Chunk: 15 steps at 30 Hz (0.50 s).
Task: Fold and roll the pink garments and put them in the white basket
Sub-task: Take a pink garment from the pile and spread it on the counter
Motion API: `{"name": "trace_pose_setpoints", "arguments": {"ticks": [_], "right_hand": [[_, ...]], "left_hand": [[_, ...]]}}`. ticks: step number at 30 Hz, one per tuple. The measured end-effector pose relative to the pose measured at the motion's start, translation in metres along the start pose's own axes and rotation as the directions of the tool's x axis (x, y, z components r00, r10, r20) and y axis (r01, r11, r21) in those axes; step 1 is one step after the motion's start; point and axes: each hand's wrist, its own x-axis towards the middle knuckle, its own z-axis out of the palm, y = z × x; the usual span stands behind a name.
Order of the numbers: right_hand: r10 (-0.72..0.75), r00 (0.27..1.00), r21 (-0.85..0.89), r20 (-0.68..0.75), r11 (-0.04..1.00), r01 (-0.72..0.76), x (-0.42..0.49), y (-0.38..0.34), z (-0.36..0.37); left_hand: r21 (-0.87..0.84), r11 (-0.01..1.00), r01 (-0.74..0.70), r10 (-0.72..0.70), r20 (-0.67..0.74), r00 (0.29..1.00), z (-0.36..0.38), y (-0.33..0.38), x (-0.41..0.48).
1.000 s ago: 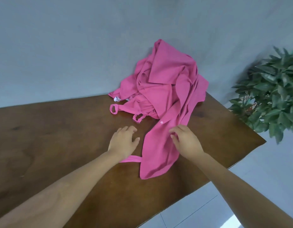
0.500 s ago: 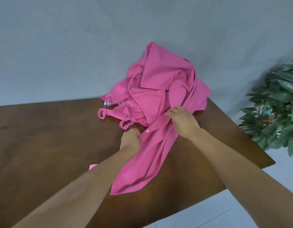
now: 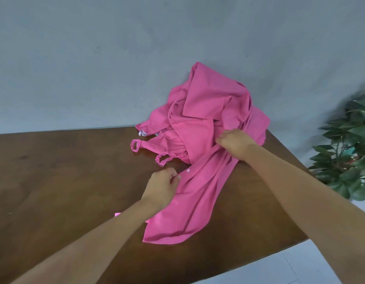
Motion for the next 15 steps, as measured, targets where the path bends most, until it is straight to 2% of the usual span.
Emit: {"name": "trace_pose_setpoints", "arguments": {"ticks": [4,8,12,15], "right_hand": [[0.050,0.999,-0.036,-0.017,0.998,-0.051,-0.015,0.010,-0.006],[0.113,0.993,0.022,-0.025,0.993,-0.112,-0.038,0.003,-0.019],[0.103,0.973,-0.037,-0.205,0.993,-0.113,-0.060,-0.010,-0.031],[0.136,0.954,-0.023,-0.267,0.989,-0.148,-0.075,-0.018,-0.046]], "left_hand": [[-0.021,1.000,0.002,-0.002,-0.024,1.000,-0.023,-0.011,-0.012],[-0.042,0.999,0.014,-0.015,-0.026,1.000,-0.045,-0.022,-0.024],[-0.051,0.999,0.004,-0.005,-0.010,1.000,-0.066,-0.027,-0.038],[-0.044,0.999,-0.024,0.024,-0.009,1.000,-0.084,-0.032,-0.046]]}}
